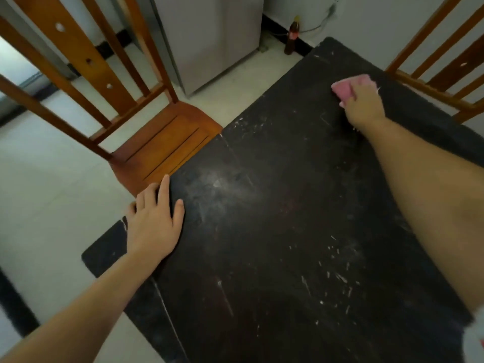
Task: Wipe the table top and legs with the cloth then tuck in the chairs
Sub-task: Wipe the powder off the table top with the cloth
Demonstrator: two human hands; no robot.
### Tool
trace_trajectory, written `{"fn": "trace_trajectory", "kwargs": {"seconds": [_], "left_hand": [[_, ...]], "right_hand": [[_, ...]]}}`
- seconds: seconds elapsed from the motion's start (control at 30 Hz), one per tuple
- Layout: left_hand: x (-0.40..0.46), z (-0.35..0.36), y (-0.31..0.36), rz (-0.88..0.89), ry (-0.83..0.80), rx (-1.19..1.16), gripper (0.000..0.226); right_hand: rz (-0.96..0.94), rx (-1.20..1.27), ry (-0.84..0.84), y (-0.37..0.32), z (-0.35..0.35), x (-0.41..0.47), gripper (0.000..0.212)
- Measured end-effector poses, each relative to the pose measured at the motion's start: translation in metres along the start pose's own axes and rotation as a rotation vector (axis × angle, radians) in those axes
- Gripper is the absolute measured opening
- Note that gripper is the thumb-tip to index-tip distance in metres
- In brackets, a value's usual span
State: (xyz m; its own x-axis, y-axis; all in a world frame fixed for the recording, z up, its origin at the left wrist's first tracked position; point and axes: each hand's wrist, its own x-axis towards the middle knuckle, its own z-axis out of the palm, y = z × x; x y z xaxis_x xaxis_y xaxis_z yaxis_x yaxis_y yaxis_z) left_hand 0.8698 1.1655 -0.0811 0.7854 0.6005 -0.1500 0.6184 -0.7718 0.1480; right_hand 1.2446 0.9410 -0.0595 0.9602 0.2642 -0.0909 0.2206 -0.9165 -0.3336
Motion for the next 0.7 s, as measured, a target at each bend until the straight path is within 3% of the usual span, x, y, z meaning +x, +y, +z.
{"fn": "trace_trajectory", "kwargs": {"seconds": [0.13,0.27,0.43,0.53,0.6,0.7], "left_hand": [[0.000,0.002,0.000,0.009,0.015,-0.014,0.054],[-0.003,-0.007,0.000,-0.019,0.018,-0.134,0.051],[-0.001,-0.044,0.008,-0.245,-0.016,-0.834,0.026],[-0.008,-0.055,0.011,0.019,0.016,-0.645,0.028],[-0.018,-0.050,0.022,0.176,-0.032,-0.496,0.031],[-0.042,-0.037,0.049,0.374,-0.086,-0.398,0.040]], "right_hand": [[-0.253,0.036,-0.068,-0.054,0.020,-0.017,0.042],[-0.627,0.151,-0.138,-0.121,0.056,-0.116,0.043],[-0.813,0.286,-0.275,-0.159,0.097,-0.278,0.044],[-0.893,0.308,-0.440,-0.161,0.096,-0.369,0.038],[-0.841,0.406,-0.588,-0.146,0.083,-0.413,0.036],[-0.383,0.691,-0.679,-0.093,0.033,-0.428,0.041]]}}
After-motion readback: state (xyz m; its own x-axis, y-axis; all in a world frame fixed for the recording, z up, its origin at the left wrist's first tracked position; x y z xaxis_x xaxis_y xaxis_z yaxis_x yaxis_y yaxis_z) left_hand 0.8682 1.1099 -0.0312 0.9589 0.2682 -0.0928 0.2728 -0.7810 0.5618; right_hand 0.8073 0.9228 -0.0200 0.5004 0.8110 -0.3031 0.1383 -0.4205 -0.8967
